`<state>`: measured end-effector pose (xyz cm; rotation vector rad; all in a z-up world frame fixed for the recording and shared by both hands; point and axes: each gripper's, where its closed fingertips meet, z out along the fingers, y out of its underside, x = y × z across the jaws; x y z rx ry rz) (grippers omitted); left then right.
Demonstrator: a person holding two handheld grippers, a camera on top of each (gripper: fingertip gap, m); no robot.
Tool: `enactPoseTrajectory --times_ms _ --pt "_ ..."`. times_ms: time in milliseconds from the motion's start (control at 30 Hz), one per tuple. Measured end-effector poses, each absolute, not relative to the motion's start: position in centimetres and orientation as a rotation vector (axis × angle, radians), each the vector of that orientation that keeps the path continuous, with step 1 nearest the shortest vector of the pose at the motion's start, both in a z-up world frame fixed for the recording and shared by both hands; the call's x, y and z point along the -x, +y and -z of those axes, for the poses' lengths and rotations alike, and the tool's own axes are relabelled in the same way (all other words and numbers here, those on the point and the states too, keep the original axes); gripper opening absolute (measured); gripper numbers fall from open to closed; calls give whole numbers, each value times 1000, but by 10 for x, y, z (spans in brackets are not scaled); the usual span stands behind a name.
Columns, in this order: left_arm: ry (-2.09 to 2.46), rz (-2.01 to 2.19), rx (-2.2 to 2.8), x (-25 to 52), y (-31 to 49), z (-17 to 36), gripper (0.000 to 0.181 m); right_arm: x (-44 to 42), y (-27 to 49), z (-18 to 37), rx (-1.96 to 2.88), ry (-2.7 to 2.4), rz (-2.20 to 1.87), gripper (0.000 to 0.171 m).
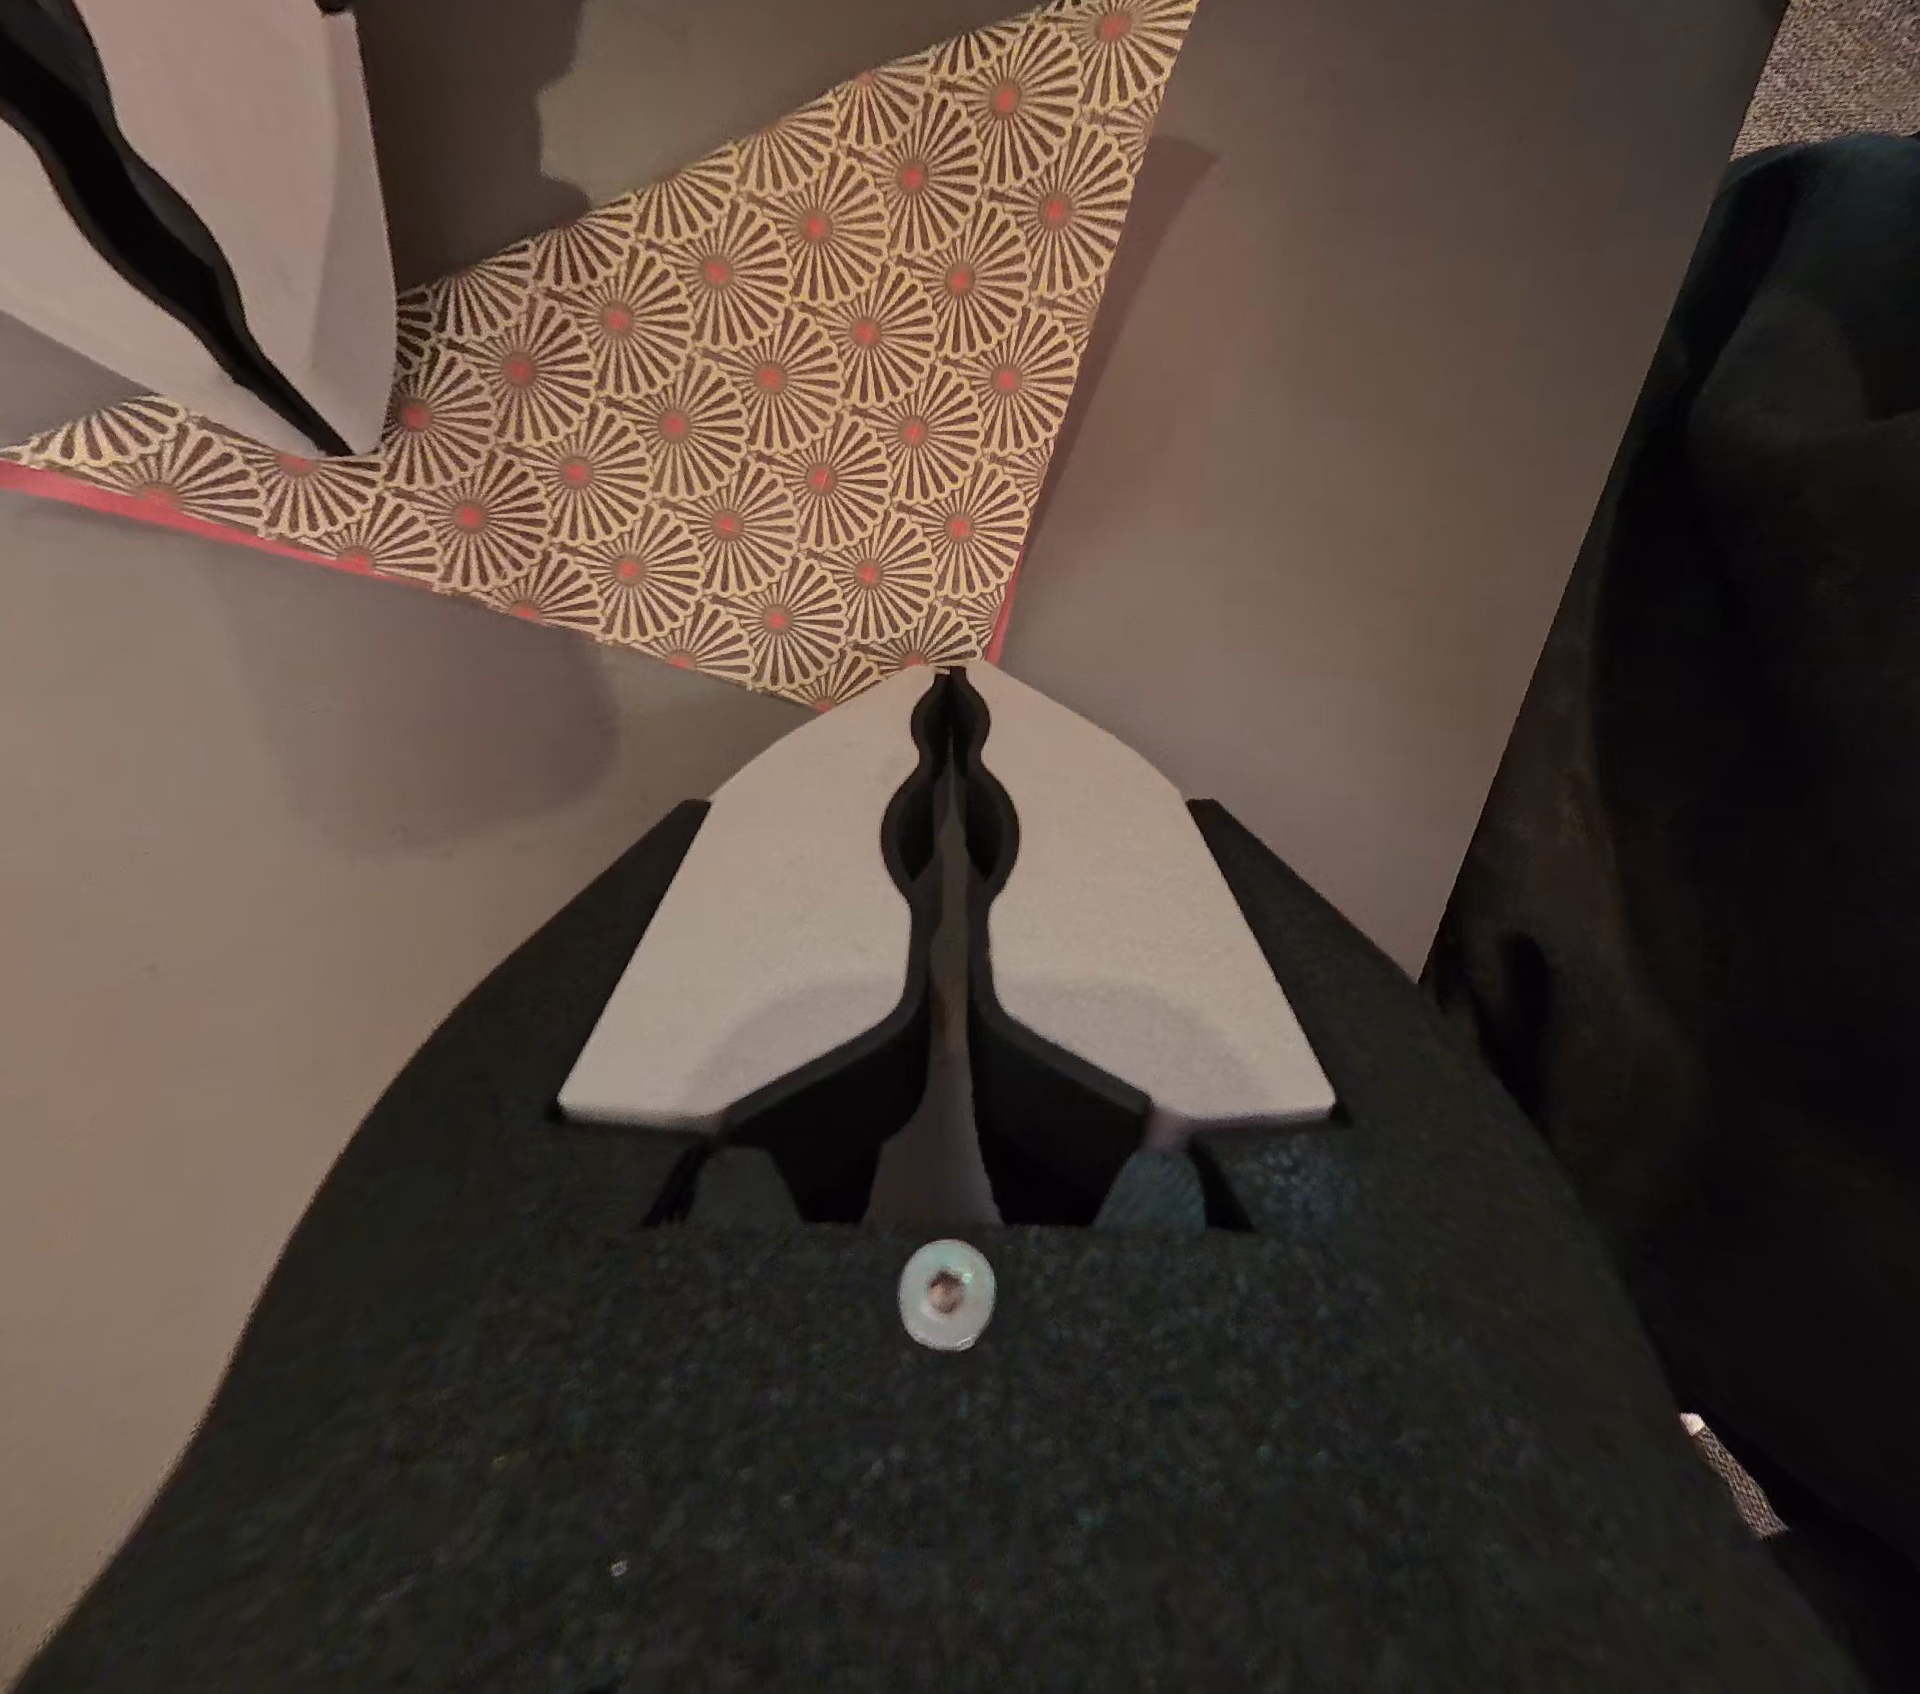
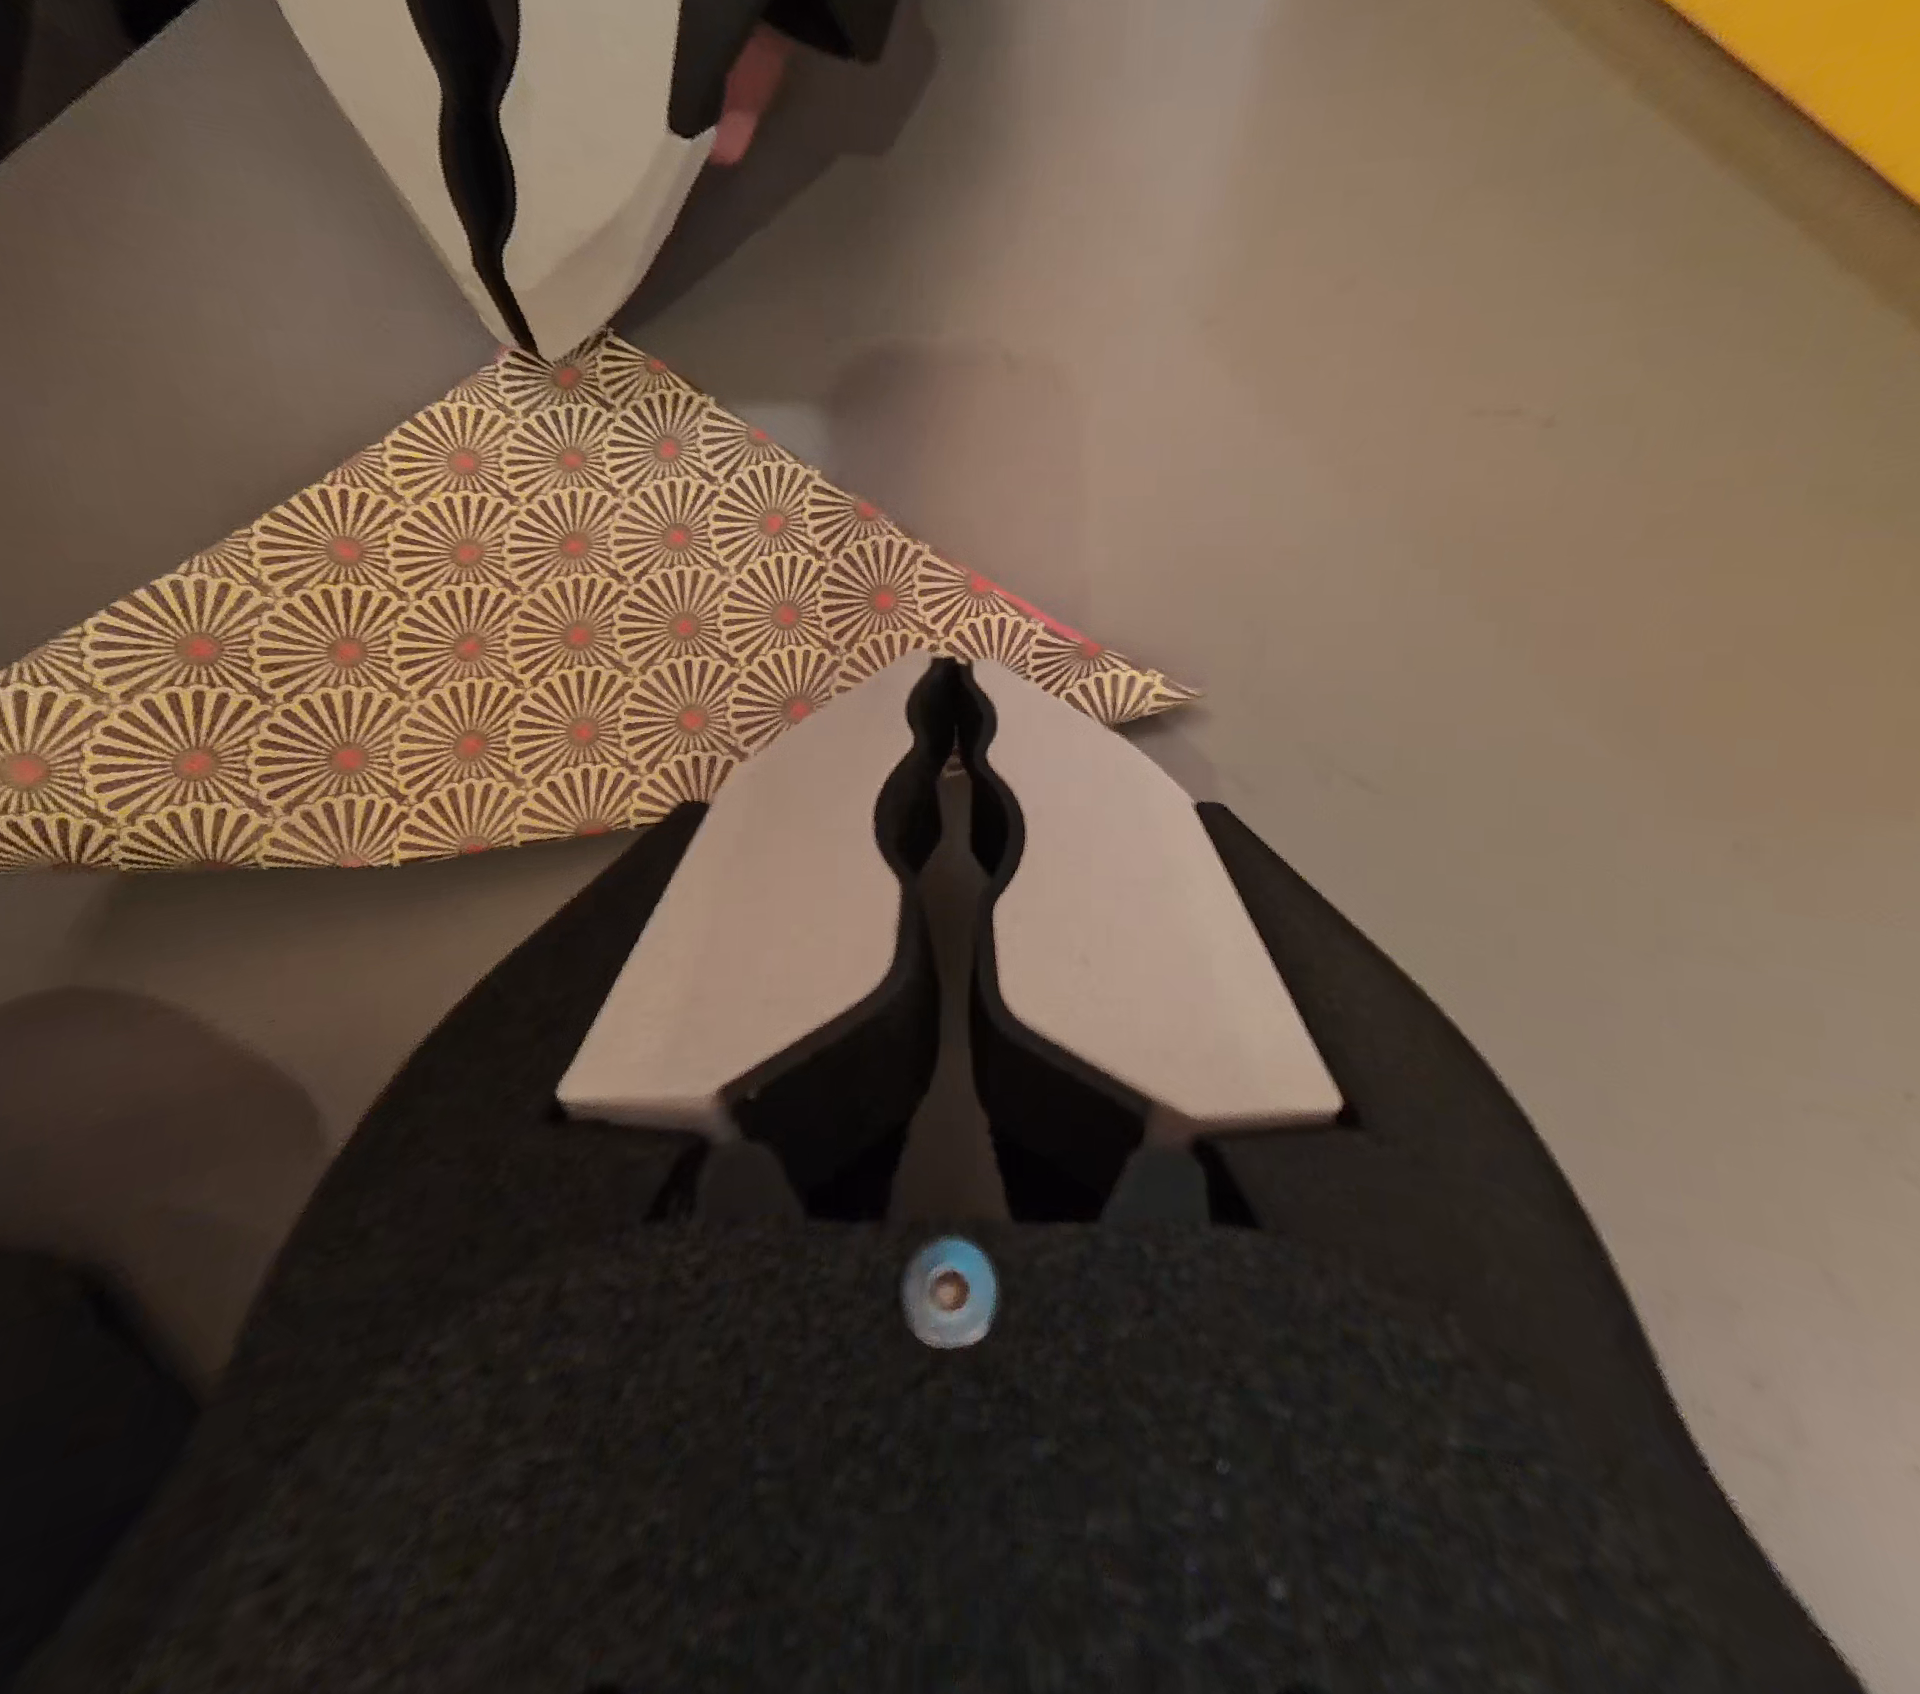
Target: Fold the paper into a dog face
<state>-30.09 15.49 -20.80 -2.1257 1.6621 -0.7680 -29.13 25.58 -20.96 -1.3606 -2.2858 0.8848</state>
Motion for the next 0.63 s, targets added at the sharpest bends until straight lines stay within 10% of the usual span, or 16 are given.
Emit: enactPoseTrajectory --times_ms 33,633 --pt "1662 769 2125 301 155 208 0 291 256 208 1353 -2278 -891 0" --pt "1660 774 2125 301 155 208 0 308 277 209 1314 -2296 -748 0"
